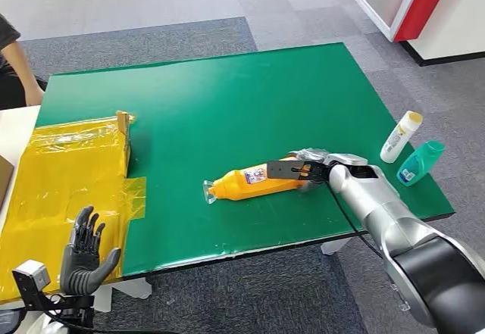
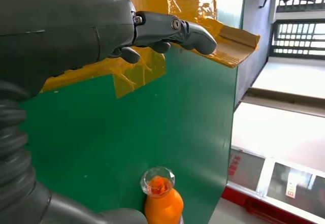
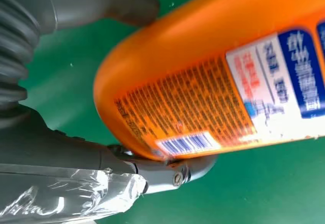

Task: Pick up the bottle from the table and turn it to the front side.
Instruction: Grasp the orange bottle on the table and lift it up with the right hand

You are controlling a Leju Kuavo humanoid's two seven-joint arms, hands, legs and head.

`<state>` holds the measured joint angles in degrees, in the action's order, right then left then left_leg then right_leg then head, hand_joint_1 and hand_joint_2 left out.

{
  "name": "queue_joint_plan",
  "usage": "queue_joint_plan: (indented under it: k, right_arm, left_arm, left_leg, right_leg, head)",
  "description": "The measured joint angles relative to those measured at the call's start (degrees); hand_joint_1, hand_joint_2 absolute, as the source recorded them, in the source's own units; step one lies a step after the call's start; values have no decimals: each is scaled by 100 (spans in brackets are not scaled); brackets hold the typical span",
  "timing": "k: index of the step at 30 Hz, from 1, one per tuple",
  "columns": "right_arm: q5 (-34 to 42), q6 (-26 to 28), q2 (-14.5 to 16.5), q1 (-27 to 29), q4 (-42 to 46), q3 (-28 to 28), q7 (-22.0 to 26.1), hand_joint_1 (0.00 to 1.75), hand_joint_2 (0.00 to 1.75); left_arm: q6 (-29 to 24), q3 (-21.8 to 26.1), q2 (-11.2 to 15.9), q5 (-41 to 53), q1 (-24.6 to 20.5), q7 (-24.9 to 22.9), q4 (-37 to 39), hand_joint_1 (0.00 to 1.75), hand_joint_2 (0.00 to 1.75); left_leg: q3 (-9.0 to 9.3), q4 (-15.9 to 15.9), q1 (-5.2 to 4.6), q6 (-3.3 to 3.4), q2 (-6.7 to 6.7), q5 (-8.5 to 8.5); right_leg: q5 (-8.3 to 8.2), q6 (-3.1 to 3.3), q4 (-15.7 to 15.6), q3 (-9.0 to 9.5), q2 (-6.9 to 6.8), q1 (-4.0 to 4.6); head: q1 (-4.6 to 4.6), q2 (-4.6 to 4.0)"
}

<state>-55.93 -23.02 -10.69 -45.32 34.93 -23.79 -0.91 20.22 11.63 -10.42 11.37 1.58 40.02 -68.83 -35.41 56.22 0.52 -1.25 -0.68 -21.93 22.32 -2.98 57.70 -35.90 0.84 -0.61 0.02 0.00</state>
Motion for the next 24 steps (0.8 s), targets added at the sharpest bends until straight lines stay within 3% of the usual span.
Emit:
queue_joint_plan:
  k: [8, 13, 19, 24]
  right_arm:
    - [125, 80, -7, -85, -148, -132, 105, 175, 175]
    - [742, 247, -103, 124, 144, -173, 226, 175, 175]
    - [1974, 940, -233, 1120, 1572, 133, 271, 175, 175]
    - [2412, 1333, -13, 2042, 2636, 455, 469, 175, 175]
  left_arm:
    - [-24, -55, 41, -56, -1, 0, 68, 0, 175]
    - [-55, -61, 54, -71, 16, 1, 79, 0, 175]
    - [-33, -53, 45, -56, 88, 15, 69, 0, 175]
    - [44, -86, -11, -21, 119, -6, -56, 0, 175]
  left_leg:
    - [0, 0, 0, 0, 0, 0]
    - [0, 0, 0, 0, 0, 0]
    - [-2, 0, 1, 0, -6, -6]
    - [-6, -1, 2, -3, -8, -11]
  right_leg:
    - [0, 0, 0, 0, 0, 0]
    - [0, 0, 0, -1, -1, 0]
    - [7, 2, 0, -1, -3, 2]
    - [13, 3, 0, -3, -7, 4]
  head:
    - [0, 0]
    - [0, 0]
    - [0, 0]
    - [0, 0]
